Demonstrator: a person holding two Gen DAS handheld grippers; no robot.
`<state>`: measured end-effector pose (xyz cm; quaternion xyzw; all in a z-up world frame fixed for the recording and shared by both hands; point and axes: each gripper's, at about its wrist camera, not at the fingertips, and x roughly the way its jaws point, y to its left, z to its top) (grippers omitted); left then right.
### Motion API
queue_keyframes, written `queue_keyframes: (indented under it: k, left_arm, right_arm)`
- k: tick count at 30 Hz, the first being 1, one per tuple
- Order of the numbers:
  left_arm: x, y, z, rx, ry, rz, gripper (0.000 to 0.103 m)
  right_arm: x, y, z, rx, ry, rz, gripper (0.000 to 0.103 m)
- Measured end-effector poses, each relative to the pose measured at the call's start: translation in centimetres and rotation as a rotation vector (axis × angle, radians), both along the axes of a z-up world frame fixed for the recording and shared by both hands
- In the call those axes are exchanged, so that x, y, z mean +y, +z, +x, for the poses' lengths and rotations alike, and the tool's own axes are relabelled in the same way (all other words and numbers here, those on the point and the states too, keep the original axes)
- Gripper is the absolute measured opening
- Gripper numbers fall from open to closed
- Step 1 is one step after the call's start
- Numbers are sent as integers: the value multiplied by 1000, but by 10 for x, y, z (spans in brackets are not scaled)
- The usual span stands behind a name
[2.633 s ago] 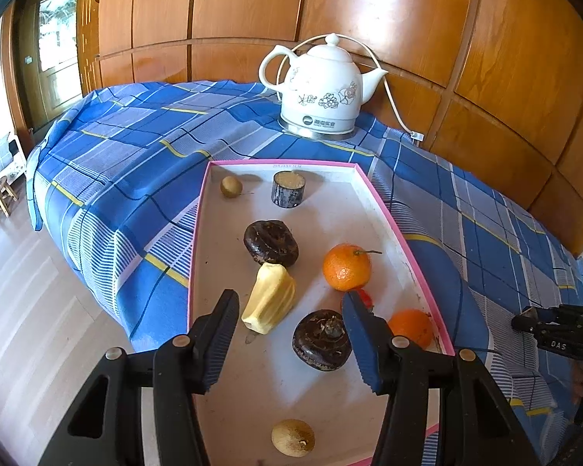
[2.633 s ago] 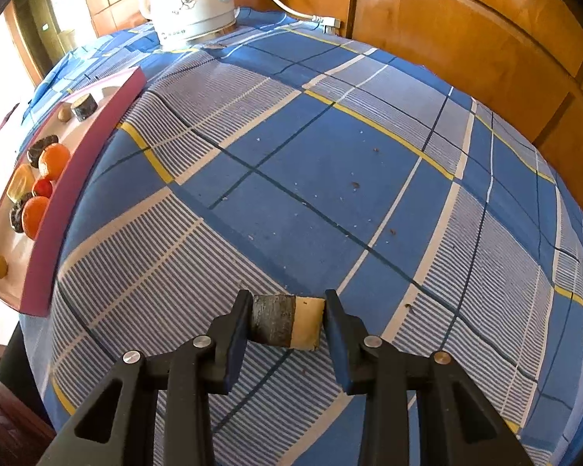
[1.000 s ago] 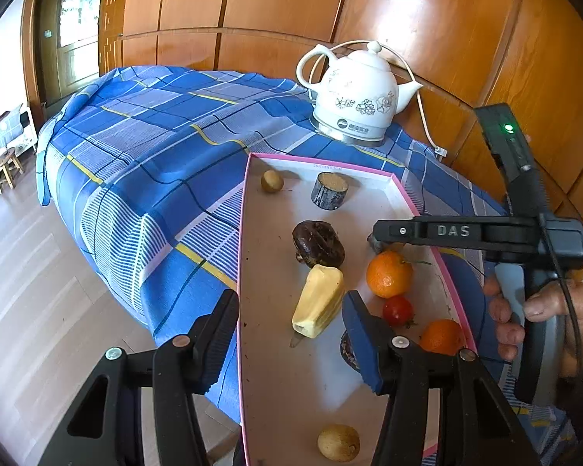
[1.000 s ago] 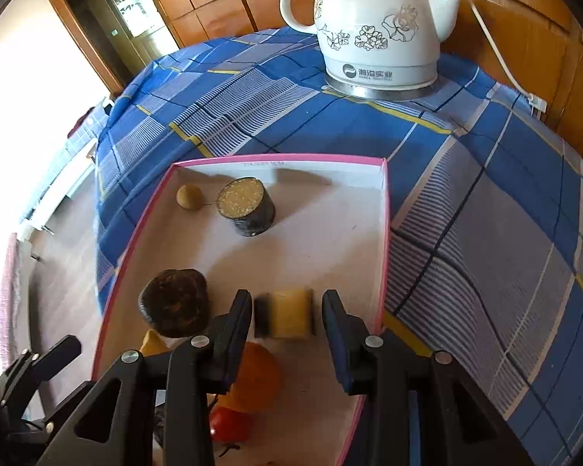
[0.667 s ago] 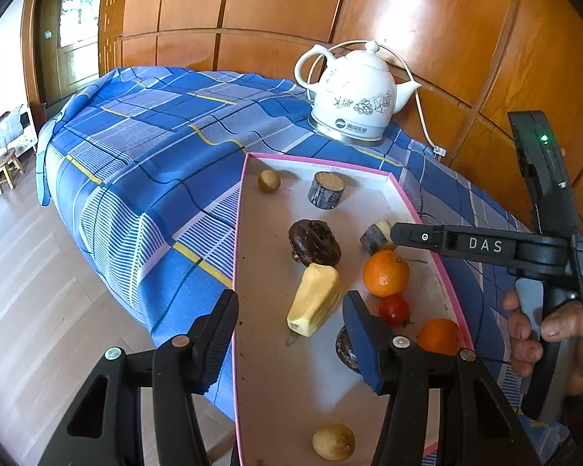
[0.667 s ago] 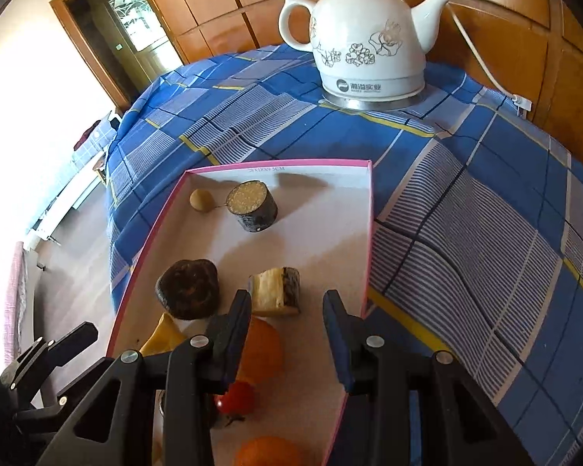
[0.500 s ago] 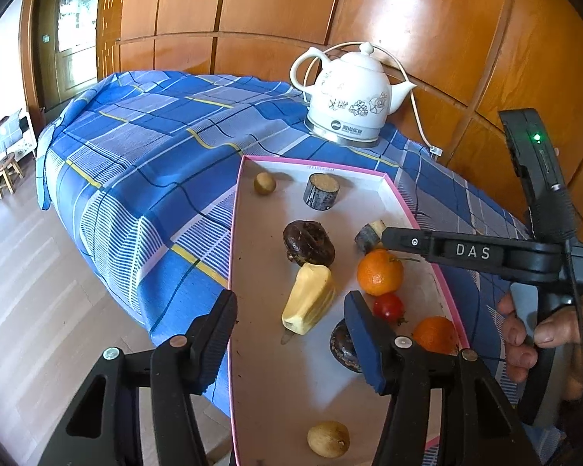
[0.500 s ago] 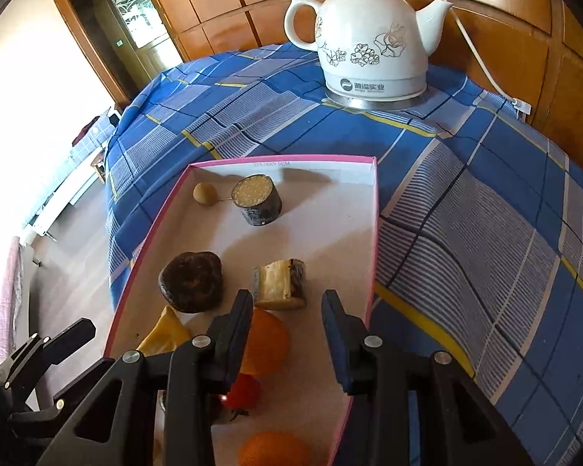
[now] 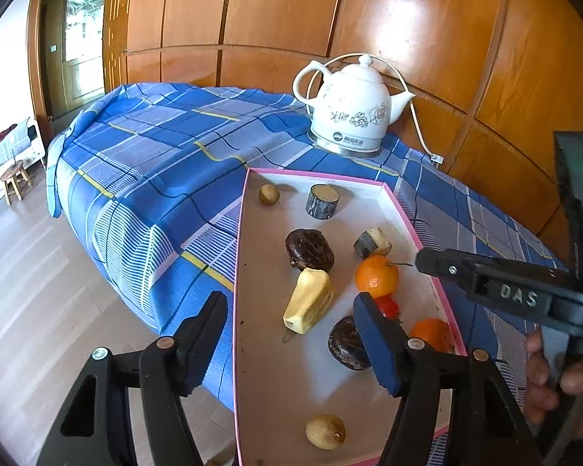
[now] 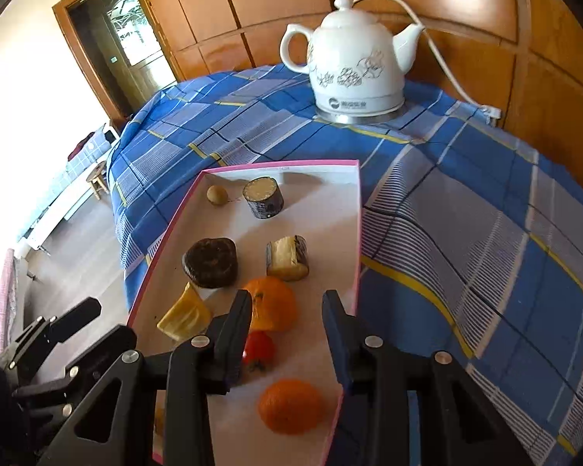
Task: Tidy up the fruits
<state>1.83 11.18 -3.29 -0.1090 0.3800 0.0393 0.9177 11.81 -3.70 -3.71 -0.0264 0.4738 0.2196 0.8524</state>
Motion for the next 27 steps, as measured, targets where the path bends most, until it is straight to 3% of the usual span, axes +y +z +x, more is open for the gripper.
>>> queue_keyframes:
  k: [8,16,27]
  left_arm:
    - [-12,9,-13,-40,7,28,81]
    - [-23,14,-26,-77,27,56,103]
    - [-24,17,-27,-89,70,73,103]
  right_arm:
    - [-21,11,-35,-70,-80,-26,39]
    - [-37,18,-66,-141,-162,-47,39]
    - [-44,16,-80,-163,-188,-76,39]
